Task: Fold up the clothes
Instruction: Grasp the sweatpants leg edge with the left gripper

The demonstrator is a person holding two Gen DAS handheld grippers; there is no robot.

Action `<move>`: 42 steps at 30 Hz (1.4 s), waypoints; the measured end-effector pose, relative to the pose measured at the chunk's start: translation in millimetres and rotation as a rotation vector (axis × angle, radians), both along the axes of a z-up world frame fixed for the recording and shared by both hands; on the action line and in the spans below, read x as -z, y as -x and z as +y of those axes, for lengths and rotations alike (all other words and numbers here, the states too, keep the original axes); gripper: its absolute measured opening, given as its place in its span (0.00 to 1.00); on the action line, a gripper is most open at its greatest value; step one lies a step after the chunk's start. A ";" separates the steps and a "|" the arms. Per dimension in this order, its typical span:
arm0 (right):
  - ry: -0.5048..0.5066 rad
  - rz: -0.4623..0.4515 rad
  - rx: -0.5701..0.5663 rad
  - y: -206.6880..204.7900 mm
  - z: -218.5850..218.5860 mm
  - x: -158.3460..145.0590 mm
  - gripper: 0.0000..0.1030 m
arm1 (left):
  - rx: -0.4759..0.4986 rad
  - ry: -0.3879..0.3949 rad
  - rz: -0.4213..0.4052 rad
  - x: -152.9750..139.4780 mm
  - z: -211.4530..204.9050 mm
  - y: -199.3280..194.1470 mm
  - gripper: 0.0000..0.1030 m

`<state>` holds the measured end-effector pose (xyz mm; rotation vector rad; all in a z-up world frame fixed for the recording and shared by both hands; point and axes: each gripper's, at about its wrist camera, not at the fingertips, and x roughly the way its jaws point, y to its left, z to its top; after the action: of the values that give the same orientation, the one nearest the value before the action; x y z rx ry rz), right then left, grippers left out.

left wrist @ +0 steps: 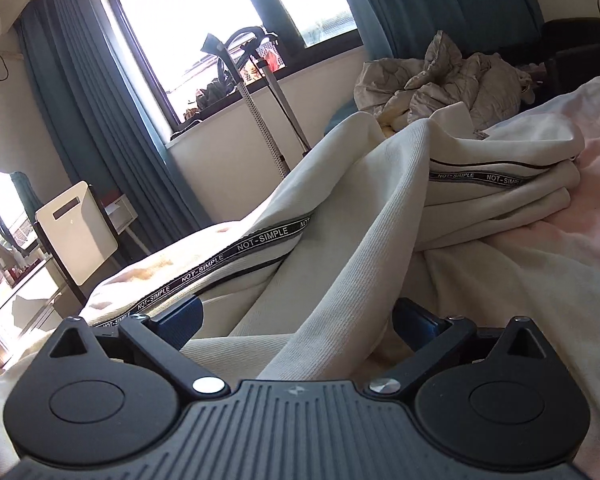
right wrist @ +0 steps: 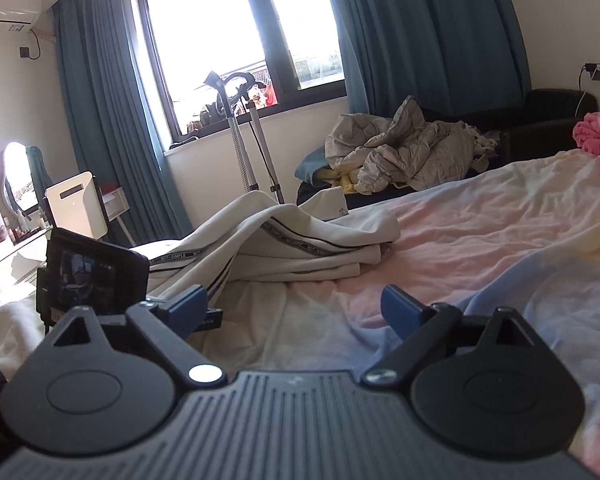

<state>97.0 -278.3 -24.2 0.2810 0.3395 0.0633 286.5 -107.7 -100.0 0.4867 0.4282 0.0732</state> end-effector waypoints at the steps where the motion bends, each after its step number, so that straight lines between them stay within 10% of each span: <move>1: -0.003 0.003 0.003 -1.2 -0.9 2.0 0.91 | -0.002 -0.012 -0.010 1.8 -1.0 -4.3 0.84; 2: -0.007 0.009 0.007 -2.8 -1.6 4.5 0.91 | 0.004 -0.006 -0.004 1.9 -1.0 -6.9 0.75; 4: -0.011 0.024 0.007 -7.2 -1.9 9.8 0.92 | 0.029 0.037 0.033 -0.4 0.1 -10.0 0.19; 6: -0.013 0.040 0.003 -10.8 -1.5 13.9 0.91 | 0.045 0.054 0.042 -5.1 -1.8 -4.7 0.07; 19: -0.024 0.034 0.028 -0.7 -5.9 10.1 0.91 | 0.168 0.283 -0.049 -90.0 41.1 133.1 0.06; 25: -0.047 0.045 0.006 5.0 -1.8 11.5 0.91 | 0.162 0.379 -0.057 -78.6 72.7 203.0 0.06; 37: -0.315 0.169 0.099 -50.6 -39.3 48.3 0.91 | 0.065 0.636 -0.031 -44.6 116.7 204.0 0.06; 42: -0.692 0.212 0.176 -97.8 -94.0 89.1 0.91 | 0.001 0.760 0.038 -32.8 138.5 191.1 0.06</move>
<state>194.8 -372.3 -113.4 1.0066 0.4964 -0.0255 95.5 30.8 -67.2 -0.2602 0.4579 -0.1006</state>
